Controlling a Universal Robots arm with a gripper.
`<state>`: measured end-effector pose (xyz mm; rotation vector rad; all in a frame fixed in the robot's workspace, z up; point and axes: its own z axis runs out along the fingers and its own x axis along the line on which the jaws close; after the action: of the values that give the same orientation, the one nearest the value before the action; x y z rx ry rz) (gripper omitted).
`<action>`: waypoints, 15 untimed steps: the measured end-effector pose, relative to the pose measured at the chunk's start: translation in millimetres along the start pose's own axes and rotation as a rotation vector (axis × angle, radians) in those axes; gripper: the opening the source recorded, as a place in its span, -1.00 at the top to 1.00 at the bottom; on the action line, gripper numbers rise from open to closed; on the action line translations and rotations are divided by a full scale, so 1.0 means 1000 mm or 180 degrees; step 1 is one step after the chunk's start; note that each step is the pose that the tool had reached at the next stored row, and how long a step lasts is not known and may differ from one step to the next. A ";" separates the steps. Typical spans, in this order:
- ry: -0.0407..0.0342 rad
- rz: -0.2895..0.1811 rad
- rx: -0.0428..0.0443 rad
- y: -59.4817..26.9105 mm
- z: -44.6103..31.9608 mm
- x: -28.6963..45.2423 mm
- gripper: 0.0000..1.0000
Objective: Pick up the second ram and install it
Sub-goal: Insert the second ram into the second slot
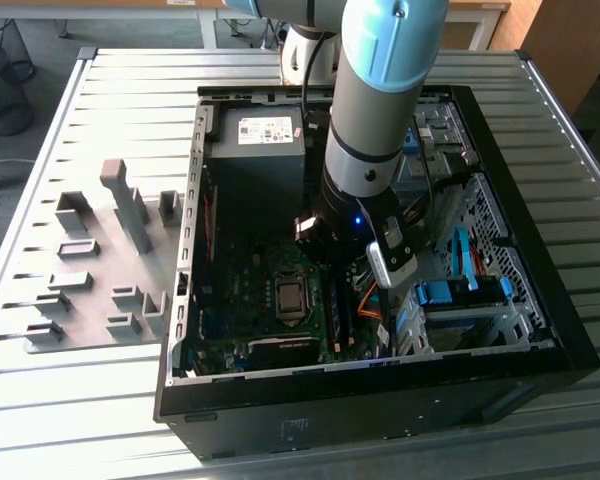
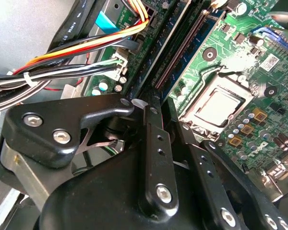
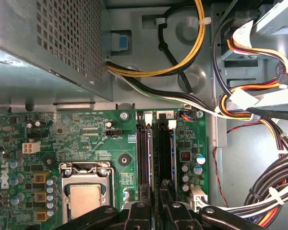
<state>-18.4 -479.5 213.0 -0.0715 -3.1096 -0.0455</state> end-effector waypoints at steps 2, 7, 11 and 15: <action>0.0000 0.0000 0.0000 0.0000 0.0000 0.0000 0.58; 0.0001 0.0000 0.0000 0.0000 0.0000 0.0000 0.61; 0.0000 0.0000 0.0000 0.0000 0.0001 0.0000 0.73; 0.0000 0.0000 0.0000 0.0000 0.0002 0.0000 0.73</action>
<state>-18.4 -479.5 212.9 -0.0715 -3.1096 -0.0454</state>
